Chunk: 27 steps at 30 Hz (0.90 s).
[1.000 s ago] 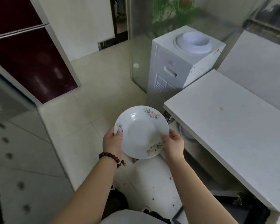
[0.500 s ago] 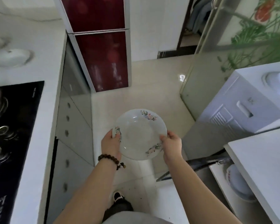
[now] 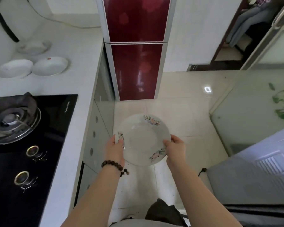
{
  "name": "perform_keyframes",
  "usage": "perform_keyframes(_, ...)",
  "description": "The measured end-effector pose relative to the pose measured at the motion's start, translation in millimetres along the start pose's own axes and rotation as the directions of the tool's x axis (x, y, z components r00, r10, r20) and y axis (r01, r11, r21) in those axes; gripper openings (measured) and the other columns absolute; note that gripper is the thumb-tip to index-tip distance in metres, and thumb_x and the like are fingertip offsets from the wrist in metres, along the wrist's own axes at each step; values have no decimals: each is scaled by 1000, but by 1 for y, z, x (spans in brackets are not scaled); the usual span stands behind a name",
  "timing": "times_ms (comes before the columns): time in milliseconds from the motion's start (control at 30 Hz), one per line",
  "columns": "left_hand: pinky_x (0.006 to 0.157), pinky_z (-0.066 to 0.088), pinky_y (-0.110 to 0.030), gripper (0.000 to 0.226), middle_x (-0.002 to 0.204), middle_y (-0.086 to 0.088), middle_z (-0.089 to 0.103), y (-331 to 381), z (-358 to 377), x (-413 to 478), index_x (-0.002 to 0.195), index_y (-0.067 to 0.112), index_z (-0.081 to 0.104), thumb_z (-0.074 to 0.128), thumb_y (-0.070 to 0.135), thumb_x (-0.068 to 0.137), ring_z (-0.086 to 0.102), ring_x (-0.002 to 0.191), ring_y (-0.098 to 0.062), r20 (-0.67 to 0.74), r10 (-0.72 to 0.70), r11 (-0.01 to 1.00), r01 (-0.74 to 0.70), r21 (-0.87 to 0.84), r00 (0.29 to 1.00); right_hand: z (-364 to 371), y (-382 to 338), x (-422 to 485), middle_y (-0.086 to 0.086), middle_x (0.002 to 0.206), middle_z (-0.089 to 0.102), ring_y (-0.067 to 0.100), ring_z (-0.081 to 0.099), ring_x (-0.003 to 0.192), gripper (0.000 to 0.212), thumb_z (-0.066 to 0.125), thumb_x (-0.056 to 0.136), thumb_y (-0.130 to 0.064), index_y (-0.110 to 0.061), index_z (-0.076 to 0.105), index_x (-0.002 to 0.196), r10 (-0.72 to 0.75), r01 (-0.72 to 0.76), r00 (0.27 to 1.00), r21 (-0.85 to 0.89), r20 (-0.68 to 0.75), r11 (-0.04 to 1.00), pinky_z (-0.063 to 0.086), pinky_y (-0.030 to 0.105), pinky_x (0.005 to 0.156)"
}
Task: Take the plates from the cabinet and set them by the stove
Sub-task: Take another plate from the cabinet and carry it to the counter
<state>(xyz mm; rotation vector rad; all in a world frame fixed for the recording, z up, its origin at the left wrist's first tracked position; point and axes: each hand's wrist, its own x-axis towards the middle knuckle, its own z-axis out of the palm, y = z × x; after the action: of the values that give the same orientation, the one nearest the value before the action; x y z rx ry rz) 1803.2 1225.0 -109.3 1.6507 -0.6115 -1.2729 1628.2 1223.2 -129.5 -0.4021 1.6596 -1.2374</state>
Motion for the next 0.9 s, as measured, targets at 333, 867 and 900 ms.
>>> perform_keyframes(333,49,49,-17,24,78,-2,63,49,57,115,82,19,62,48,14,101,57,70,-19,-78,16,1000,-16,-2,997,74,-54,121,5,63,57,23,50,60,23,48,71,9,-1,69,74,-49,56,995,-89,81,994,41,28,55)
perform_keyframes(867,54,47,-25,26,71,-2,63,142,140,274,77,20,66,52,9,96,55,65,-18,-309,2,995,-33,-95,951,196,-163,289,13,77,68,29,60,76,35,50,72,9,-18,72,67,-45,95,962,-176,268,980,50,39,70)
perform_keyframes(900,56,48,-26,24,72,-3,65,144,138,283,80,19,67,52,9,96,56,65,-18,-319,-14,994,-20,-105,948,206,-166,295,12,76,67,29,60,75,37,50,72,10,-19,72,64,-42,96,959,-181,282,979,50,39,69)
